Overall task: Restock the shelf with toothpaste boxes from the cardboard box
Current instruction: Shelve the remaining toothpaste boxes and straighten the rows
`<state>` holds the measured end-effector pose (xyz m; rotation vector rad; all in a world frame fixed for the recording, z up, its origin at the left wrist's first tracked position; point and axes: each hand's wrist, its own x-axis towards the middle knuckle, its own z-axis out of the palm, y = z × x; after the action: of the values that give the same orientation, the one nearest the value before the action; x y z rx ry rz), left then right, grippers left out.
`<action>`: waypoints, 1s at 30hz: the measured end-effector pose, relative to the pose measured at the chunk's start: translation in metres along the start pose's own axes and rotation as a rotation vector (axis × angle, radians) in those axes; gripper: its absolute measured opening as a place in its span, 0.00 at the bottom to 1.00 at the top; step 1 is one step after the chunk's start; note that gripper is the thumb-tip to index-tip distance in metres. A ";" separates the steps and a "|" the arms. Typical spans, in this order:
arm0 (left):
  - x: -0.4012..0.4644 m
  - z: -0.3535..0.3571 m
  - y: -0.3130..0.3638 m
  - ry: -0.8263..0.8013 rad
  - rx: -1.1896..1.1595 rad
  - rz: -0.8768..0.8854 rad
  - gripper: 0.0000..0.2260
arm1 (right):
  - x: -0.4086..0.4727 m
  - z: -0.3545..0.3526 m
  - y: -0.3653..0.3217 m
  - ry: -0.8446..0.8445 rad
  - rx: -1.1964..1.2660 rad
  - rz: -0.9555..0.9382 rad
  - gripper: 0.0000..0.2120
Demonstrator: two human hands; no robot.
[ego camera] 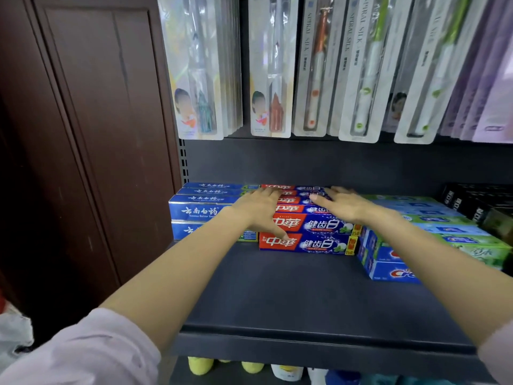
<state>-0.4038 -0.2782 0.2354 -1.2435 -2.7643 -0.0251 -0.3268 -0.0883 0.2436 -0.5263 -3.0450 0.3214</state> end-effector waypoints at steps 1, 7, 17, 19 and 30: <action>0.000 -0.002 0.001 0.000 0.025 -0.004 0.47 | -0.003 -0.003 0.000 -0.015 0.036 -0.013 0.38; 0.002 -0.010 0.016 -0.028 0.115 -0.056 0.44 | -0.020 -0.012 0.019 -0.074 -0.273 -0.234 0.56; -0.010 -0.005 0.041 0.008 0.148 -0.152 0.47 | -0.026 -0.006 0.023 0.018 -0.297 -0.265 0.55; -0.018 -0.001 0.057 0.116 0.134 -0.089 0.47 | -0.039 -0.011 0.029 0.067 -0.188 -0.282 0.52; -0.013 -0.003 0.141 0.268 -0.147 0.213 0.30 | -0.118 -0.025 0.139 0.011 -0.104 -0.001 0.55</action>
<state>-0.2891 -0.1945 0.2332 -1.4444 -2.4286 -0.3555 -0.1680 0.0053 0.2390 -0.5302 -3.0645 0.1599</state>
